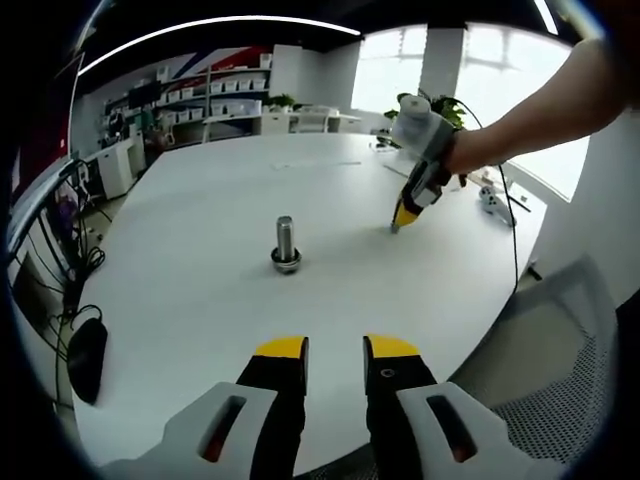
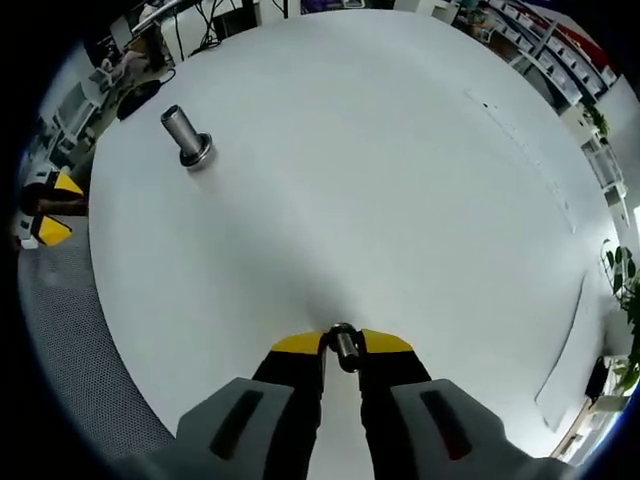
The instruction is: Place the washer onto the threaded stud by aligning its center hole with the stud, sliding it down to the base, and recovering from edge contact or off-axis alignment until the washer reaches the visible bottom stop.
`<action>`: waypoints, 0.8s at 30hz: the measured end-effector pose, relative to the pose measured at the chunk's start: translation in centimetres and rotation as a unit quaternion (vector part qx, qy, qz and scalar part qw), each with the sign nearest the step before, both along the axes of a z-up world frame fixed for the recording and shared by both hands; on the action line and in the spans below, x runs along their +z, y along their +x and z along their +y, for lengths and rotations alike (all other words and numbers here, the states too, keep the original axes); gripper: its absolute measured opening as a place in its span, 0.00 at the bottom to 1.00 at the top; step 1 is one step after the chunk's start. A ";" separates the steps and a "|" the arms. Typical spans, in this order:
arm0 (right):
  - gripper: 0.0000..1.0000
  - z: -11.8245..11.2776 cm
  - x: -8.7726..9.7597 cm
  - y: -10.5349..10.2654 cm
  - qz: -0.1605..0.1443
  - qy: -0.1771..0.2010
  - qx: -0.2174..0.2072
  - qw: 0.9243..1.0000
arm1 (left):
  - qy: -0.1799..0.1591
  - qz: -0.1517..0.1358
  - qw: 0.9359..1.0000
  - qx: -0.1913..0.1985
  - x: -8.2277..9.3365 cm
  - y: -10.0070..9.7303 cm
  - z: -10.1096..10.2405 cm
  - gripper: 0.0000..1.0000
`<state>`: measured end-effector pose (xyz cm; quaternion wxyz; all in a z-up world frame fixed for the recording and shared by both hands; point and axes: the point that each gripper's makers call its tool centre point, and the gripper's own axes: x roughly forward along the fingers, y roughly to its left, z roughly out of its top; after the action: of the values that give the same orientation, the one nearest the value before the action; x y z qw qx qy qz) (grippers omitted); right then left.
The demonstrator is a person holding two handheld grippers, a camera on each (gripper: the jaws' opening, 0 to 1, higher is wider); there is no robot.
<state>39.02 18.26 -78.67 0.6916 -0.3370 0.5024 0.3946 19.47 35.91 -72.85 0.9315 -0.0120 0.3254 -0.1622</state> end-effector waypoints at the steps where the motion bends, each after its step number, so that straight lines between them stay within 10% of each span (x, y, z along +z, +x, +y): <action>1: 0.16 0.1 0.0 0.1 -0.002 0.007 -0.001 1.000 | 0.002 0.001 1.000 -0.001 -0.1 0.0 0.0 0.19; 24: 0.28 -4.3 3.0 -3.7 -0.073 0.141 -0.060 0.985 | -0.002 0.009 1.000 0.010 -0.2 0.0 0.2 0.22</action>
<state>35.28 13.96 -75.66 0.7897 -0.2332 0.4092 0.3932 19.42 36.11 -73.08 0.9299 -0.0187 0.3335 -0.1538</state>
